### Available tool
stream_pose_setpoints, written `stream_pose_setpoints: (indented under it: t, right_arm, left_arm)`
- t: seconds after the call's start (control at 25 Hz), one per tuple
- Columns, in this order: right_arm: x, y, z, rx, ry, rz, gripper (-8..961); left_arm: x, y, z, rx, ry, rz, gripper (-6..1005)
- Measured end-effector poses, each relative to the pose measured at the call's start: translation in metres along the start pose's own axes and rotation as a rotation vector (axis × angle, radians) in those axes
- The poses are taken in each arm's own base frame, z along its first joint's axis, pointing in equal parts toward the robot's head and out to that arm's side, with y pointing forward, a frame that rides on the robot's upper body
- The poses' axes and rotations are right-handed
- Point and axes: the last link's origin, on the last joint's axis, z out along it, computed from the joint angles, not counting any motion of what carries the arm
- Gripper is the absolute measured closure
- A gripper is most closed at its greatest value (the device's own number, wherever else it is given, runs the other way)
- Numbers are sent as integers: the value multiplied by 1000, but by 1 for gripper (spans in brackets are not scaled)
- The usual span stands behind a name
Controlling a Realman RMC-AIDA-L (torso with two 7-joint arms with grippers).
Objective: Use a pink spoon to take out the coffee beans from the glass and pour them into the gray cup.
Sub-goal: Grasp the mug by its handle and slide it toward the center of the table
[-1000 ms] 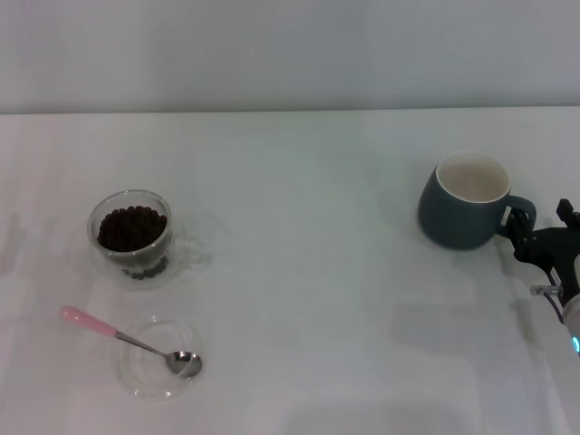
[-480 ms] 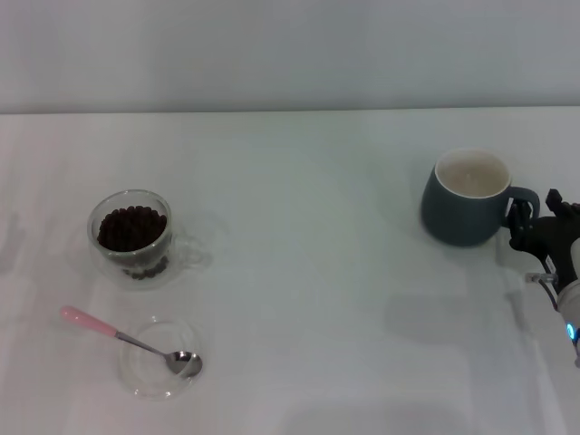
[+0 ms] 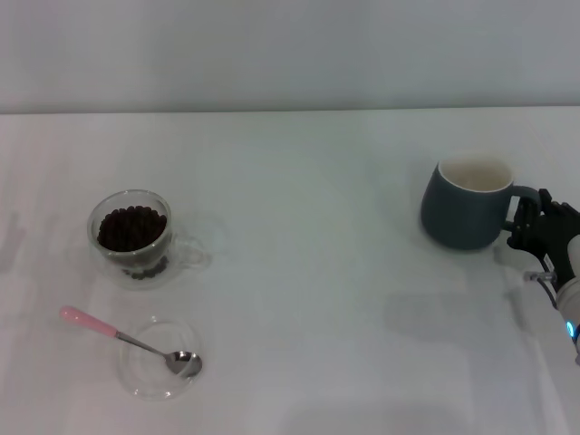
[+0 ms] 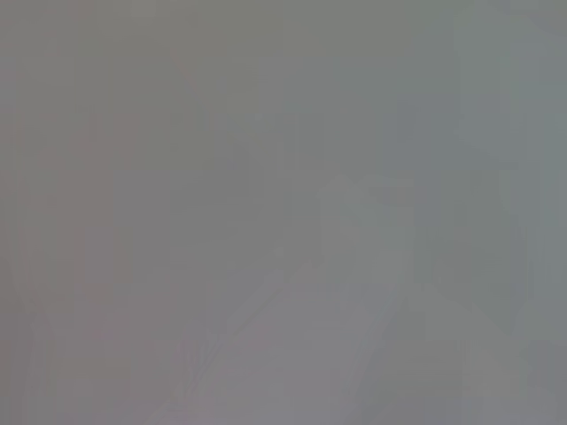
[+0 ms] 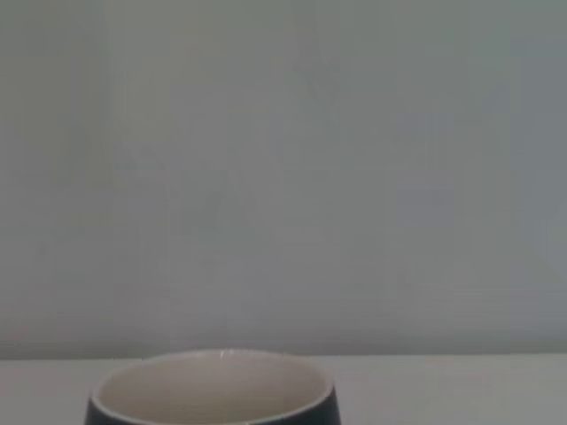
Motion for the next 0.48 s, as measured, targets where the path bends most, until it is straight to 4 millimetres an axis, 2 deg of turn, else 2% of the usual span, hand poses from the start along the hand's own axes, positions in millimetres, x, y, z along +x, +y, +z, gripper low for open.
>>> stream_pose_setpoints:
  t: [0.12, 0.32, 0.48]
  right_arm:
    - [-1, 0, 1, -40, -15, -21, 789]
    - [-3, -1, 2, -124, -45, 14, 791]
    - [-5, 6, -2, -206, -70, 13, 778]
  left_arm:
    - [0, 0, 1, -1, 1, 0, 142]
    - [1, 2, 2, -4, 3, -2, 142]
    - [0, 1, 2, 3, 5, -5, 142]
